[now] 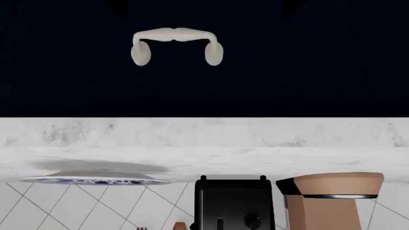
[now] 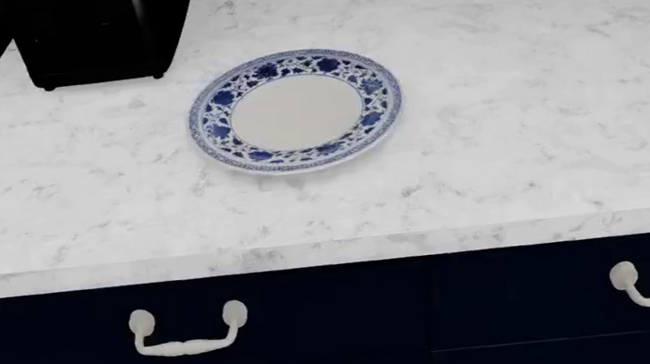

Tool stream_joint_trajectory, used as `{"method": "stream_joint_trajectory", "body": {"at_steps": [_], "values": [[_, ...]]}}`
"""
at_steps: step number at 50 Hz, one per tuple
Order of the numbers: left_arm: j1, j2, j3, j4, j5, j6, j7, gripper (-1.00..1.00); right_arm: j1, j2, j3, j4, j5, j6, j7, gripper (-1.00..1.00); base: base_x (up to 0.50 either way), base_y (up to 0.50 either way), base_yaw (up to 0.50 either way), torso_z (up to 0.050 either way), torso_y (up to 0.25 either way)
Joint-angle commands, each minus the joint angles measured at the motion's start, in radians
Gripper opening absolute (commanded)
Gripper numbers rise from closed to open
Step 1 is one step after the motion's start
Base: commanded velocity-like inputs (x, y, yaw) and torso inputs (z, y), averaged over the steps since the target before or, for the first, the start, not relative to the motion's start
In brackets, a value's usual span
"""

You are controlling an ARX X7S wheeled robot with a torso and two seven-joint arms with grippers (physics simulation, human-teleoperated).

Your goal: Place the toasted item on a plate.

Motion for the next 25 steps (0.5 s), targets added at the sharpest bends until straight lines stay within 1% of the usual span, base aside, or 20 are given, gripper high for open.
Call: {"method": "stream_joint_trajectory", "body": {"at_steps": [1, 4, 8, 14, 25], "values": [[0.001, -0.028, 0.033, 0.005, -0.028, -0.003, -0.034, 1.0, 0.0, 0.019, -0.024, -0.004, 0.019, 0.003, 0.024, 1.0, 0.0, 0.0, 0.0, 0.0, 0.0], [-0.005, -0.032, 0.043, 0.022, -0.045, -0.034, -0.045, 1.0, -0.006, 0.031, -0.035, -0.006, 0.03, 0.001, 0.037, 1.0, 0.0, 0.0, 0.0, 0.0, 0.0], [-0.012, -0.05, 0.072, 0.029, -0.032, -0.037, -0.05, 1.0, -0.008, 0.044, -0.044, -0.024, 0.038, 0.007, 0.051, 1.0, 0.0, 0.0, 0.0, 0.0, 0.0], [-0.024, -0.063, 0.082, 0.054, -0.04, -0.083, -0.065, 1.0, -0.016, 0.06, -0.052, -0.056, 0.049, 0.02, 0.063, 1.0, 0.0, 0.0, 0.0, 0.05, 0.0], [-0.029, -0.078, 0.098, 0.058, -0.056, -0.082, -0.078, 1.0, -0.012, 0.081, -0.072, -0.086, 0.054, 0.035, 0.082, 1.0, 0.0, 0.0, 0.0, 0.05, 0.0]]}}
